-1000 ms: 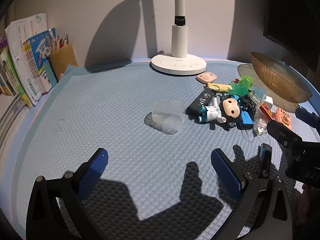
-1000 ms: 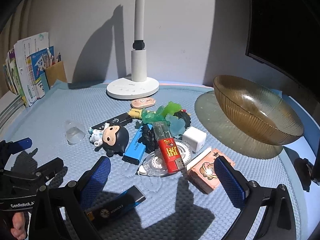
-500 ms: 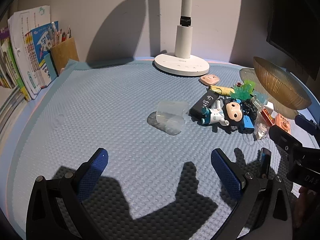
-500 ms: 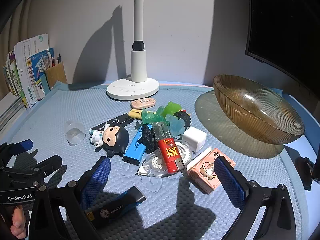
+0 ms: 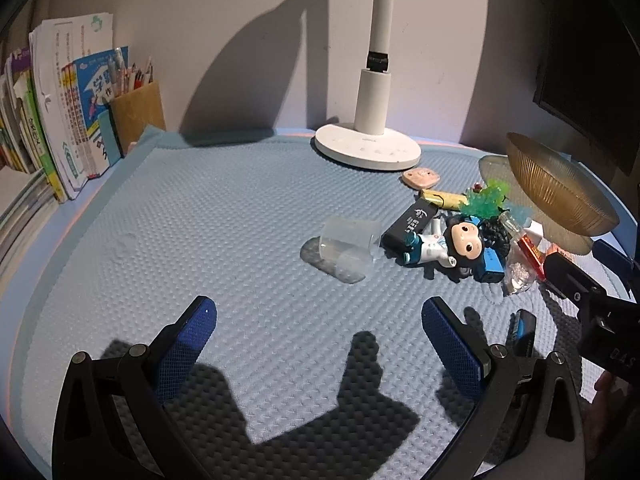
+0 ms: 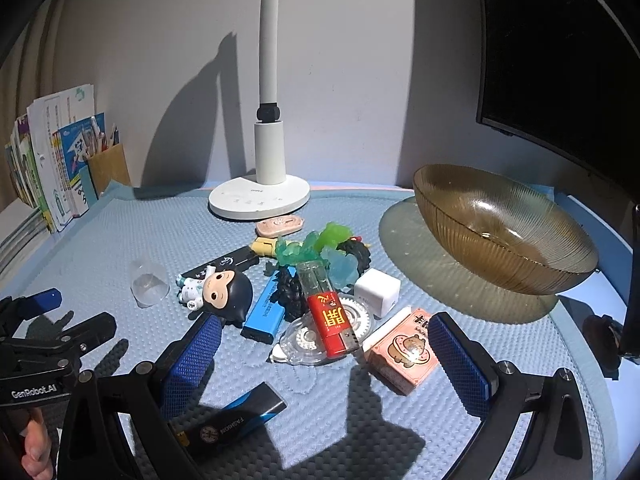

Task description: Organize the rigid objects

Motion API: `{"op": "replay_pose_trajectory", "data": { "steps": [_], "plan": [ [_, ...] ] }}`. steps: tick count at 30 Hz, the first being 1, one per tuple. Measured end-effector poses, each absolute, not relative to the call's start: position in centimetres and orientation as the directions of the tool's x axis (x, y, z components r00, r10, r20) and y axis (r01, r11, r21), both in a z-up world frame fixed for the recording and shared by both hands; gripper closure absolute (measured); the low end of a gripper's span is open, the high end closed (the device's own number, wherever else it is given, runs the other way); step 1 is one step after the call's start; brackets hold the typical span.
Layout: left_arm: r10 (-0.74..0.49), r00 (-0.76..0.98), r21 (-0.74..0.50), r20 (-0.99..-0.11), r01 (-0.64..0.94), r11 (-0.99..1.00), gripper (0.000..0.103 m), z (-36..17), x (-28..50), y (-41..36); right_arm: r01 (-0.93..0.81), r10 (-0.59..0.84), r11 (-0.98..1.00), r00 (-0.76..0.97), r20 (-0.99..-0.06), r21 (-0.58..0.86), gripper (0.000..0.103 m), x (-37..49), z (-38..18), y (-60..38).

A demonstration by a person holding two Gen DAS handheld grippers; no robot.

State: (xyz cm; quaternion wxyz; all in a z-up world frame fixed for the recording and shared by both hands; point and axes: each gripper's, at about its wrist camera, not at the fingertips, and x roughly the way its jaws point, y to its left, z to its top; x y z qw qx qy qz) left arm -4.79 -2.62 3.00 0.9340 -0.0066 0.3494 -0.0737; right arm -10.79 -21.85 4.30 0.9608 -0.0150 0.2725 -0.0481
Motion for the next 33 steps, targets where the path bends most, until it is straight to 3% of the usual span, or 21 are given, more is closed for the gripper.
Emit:
{"op": "replay_pose_trajectory", "data": {
  "steps": [11,18,25,33],
  "plan": [
    [-0.142,0.744,-0.076,-0.653,0.122,0.99,0.001,3.0,-4.7,-2.9,0.08,-0.097,0.995,0.867,-0.489,-0.054,0.0,-11.1,4.6,-22.0],
    [-0.158,0.727,-0.129,-0.668,0.096,0.987,0.001,2.8,-4.2,-2.1,0.038,-0.07,0.997,0.846,-0.529,-0.072,0.0,-11.0,4.4,-21.3],
    [-0.137,0.744,-0.082,-0.654,0.111,0.99,0.001,3.0,-4.7,-3.0,-0.019,-0.021,0.998,0.768,-0.64,-0.056,0.0,-10.7,4.7,-21.0],
    [-0.123,0.743,-0.075,-0.658,0.098,0.992,0.001,3.0,-4.9,-3.0,-0.033,-0.058,0.991,0.767,-0.639,-0.129,0.0,-8.7,3.5,-20.4]
  ]
}}
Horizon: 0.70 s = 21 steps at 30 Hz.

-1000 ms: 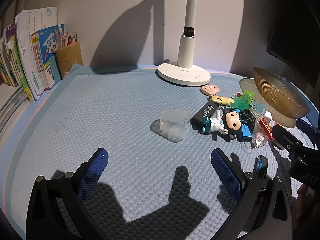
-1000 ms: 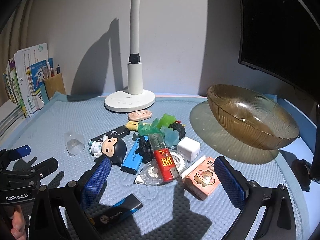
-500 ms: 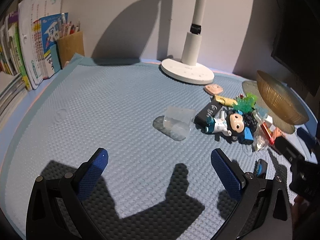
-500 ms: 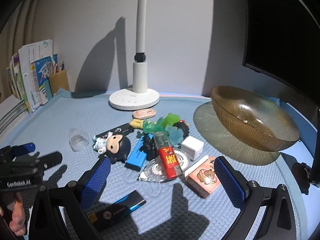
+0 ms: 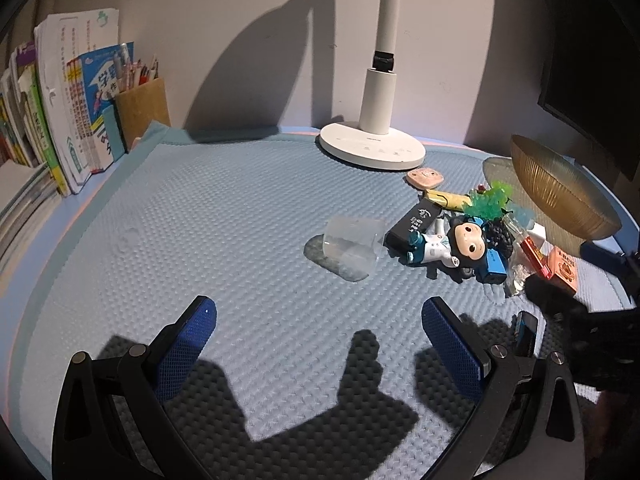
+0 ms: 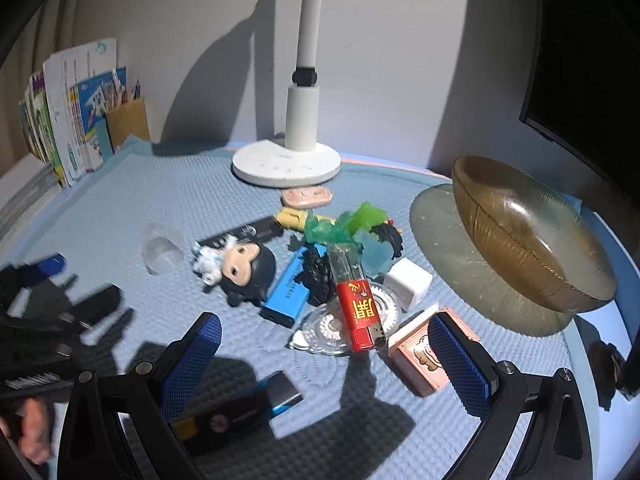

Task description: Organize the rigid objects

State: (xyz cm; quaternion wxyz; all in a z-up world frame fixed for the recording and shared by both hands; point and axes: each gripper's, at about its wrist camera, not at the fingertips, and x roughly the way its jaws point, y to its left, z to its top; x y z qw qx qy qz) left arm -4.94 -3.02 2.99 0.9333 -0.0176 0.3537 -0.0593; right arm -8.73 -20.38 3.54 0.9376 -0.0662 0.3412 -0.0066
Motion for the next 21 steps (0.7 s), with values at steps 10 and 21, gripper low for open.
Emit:
{"op": "replay_pose_trajectory", "data": {
  "steps": [10,21],
  "plan": [
    [-0.122,0.745,-0.061,-0.656,0.11,0.992,0.001,3.0,-5.1,-3.4,0.058,-0.094,0.995,0.77,-0.631,-0.077,0.0,-10.1,3.0,-22.3],
    [-0.098,0.744,-0.086,-0.661,0.055,0.995,0.001,2.9,-4.8,-2.5,0.038,-0.039,0.999,0.775,-0.631,-0.015,0.0,-10.2,3.1,-23.0]
  ]
}}
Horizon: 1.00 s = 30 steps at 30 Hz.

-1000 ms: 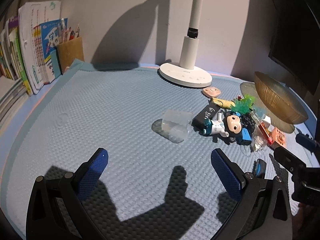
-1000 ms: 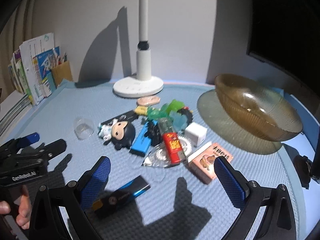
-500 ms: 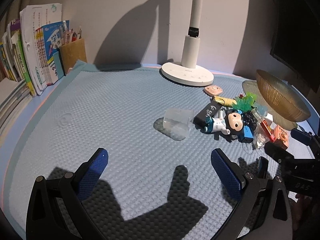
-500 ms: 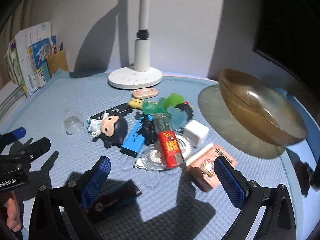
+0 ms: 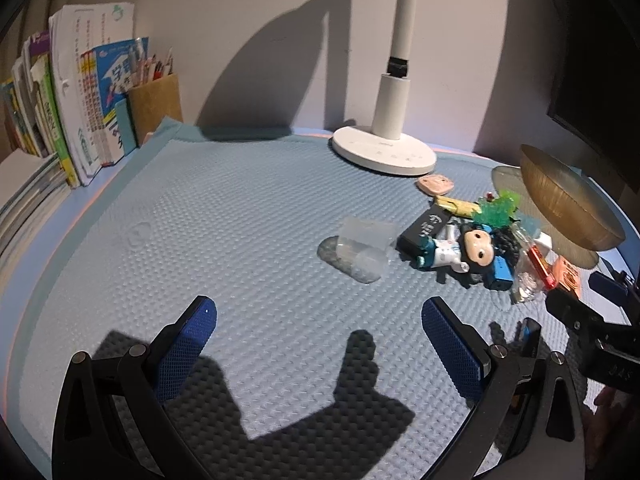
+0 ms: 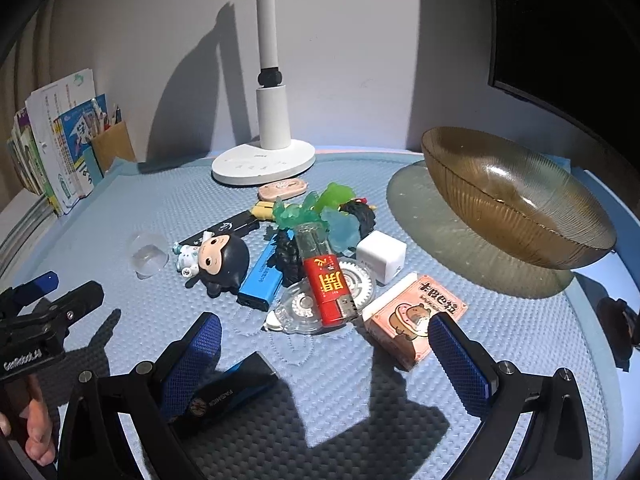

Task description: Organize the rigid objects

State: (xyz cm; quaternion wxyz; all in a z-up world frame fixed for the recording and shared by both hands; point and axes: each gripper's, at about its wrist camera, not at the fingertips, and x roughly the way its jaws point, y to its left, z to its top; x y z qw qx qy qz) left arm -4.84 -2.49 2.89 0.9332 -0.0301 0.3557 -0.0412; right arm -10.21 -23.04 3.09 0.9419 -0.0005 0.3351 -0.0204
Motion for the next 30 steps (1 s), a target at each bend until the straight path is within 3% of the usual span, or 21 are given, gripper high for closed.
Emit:
{"op": "replay_pose_trajectory", "data": {
  "steps": [6,14,17,19,21,23,24,27,30],
  "plan": [
    [-0.099,0.713,-0.082,-0.694,0.058,0.995,0.001,2.5,-4.2,-2.6,0.05,-0.056,0.998,0.786,-0.616,-0.028,0.0,-10.4,3.2,-22.9],
    [-0.152,0.664,-0.155,-0.732,0.055,0.986,0.001,3.0,-3.3,-1.5,0.066,-0.033,0.998,0.736,-0.677,0.023,0.0,-9.4,2.9,-24.2],
    [-0.14,0.638,-0.089,-0.757,0.111,0.99,0.001,3.6,-2.4,-2.5,0.056,0.0,0.996,0.748,-0.664,0.064,0.001,-9.9,3.6,-25.8],
    [-0.116,0.619,-0.026,-0.777,0.153,0.988,0.001,3.5,-1.4,-3.5,0.051,-0.009,0.998,0.736,-0.676,0.043,0.007,-9.8,4.2,-26.8],
    [-0.133,0.612,-0.023,-0.78,0.184,0.983,0.002,3.3,-0.4,-3.8,0.016,0.024,0.999,0.711,-0.702,0.051,0.019,-9.1,4.7,-27.3],
    [-0.148,0.601,-0.027,-0.785,0.206,0.978,0.004,3.0,0.7,-4.1,-0.008,0.04,0.999,0.688,-0.725,0.047,0.024,-8.3,4.8,-27.2],
    [-0.158,0.594,-0.036,-0.789,0.212,0.977,0.009,2.9,1.2,-4.2,-0.019,0.042,0.999,0.683,-0.729,0.04,0.026,-8.0,4.7,-27.0],
    [-0.205,0.557,-0.083,-0.805,0.236,0.968,0.018,2.2,2.3,-4.4,-0.054,0.033,0.999,0.663,-0.748,-0.004,0.045,-6.8,4.0,-25.7],
    [-0.227,0.54,-0.094,-0.811,0.262,0.96,0.022,1.5,2.7,-5.1,-0.073,0.024,0.997,0.651,-0.759,-0.031,0.05,-5.7,3.4,-24.9]
  ]
}}
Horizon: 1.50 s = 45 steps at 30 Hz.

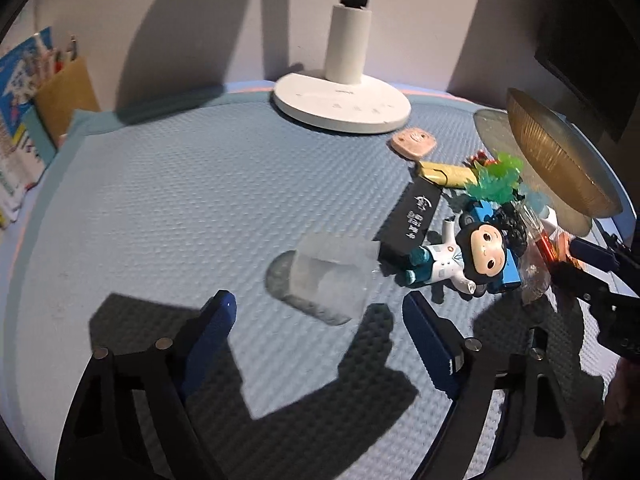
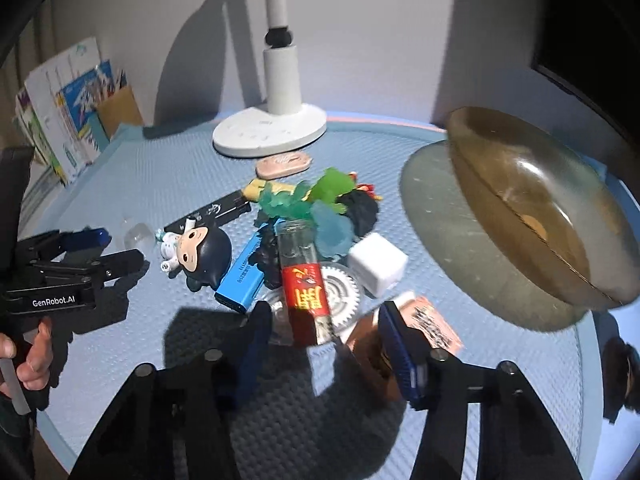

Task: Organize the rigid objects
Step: 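Grasp the clear plastic cup with the left tool while the right tool grasps the red lighter, then carry the cup and lighter into the brown bowl and open both tools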

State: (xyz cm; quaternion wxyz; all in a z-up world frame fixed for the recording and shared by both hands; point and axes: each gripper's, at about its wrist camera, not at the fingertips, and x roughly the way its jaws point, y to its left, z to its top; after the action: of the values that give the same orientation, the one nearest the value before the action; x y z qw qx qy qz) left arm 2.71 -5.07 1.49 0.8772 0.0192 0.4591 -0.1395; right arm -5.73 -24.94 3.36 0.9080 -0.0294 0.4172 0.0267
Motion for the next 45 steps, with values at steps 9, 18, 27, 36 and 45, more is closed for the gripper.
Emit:
{"op": "replay_pose_trajectory", "data": {
  "steps": [9,18,27,36,45],
  "plan": [
    [-0.25,0.562,-0.103,-0.789,0.28,0.954,0.075,1.7,2.5,-4.7,-0.111,0.058,0.994,0.655,-0.753,-0.02,0.08,-4.2,3.0,-23.9],
    [-0.399,0.544,-0.167,-0.738,0.426,0.889,0.075,3.7,-3.4,-3.2,-0.106,0.076,0.994,0.677,-0.732,0.005,0.081,-10.6,5.6,-24.4],
    [-0.36,0.5,-0.068,-0.788,0.51,0.858,0.064,1.7,-6.4,-4.0,-0.078,0.069,0.997,0.565,-0.822,0.031,0.081,-14.0,1.3,-24.1],
    [-0.297,0.514,-0.103,-0.805,0.372,0.923,0.058,1.8,-7.4,1.4,-0.106,0.149,0.988,0.557,-0.817,0.108,0.062,-14.2,1.2,-24.0],
    [-0.27,0.547,-0.051,-0.793,0.382,0.923,0.013,1.8,-6.5,-1.9,-0.106,0.138,0.99,0.574,-0.807,0.094,0.046,-14.6,1.2,-23.9]
  ]
}}
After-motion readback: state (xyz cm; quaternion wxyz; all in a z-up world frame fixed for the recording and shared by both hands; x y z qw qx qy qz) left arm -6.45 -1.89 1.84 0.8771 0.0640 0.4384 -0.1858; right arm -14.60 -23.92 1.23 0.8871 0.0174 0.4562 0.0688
